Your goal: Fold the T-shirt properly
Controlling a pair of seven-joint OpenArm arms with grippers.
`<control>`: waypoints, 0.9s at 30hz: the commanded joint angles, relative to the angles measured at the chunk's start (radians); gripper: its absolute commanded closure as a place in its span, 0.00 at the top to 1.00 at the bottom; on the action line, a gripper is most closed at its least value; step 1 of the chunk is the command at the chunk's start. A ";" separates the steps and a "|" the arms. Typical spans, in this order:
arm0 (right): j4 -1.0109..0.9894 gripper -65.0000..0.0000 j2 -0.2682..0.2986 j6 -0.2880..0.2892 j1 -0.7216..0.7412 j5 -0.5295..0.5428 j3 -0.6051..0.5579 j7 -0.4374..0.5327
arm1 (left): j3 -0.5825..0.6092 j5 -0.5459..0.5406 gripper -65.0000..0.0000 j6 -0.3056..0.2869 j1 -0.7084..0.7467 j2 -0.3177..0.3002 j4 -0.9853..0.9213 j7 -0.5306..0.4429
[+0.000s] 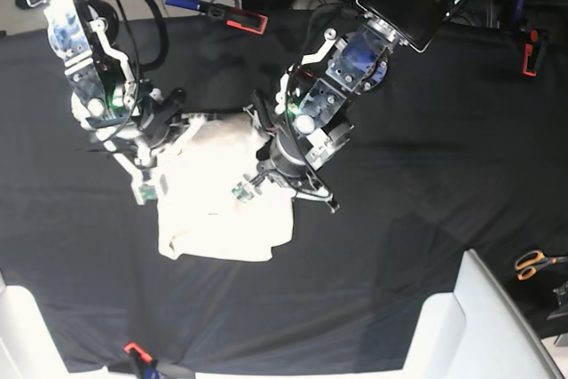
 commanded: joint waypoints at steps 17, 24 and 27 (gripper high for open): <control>0.039 0.01 0.061 -0.004 -0.047 -0.003 0.008 0.139 | -0.120 0.015 0.00 0.008 0.081 0.006 0.147 -0.067; 0.313 0.01 0.109 -0.148 -0.308 0.002 0.147 0.031 | -0.189 0.015 0.00 0.008 0.351 -0.132 0.430 -0.062; 0.314 0.01 0.074 -0.148 -0.375 0.002 0.210 -0.075 | -0.190 0.015 0.00 0.008 0.467 -0.160 0.469 -0.062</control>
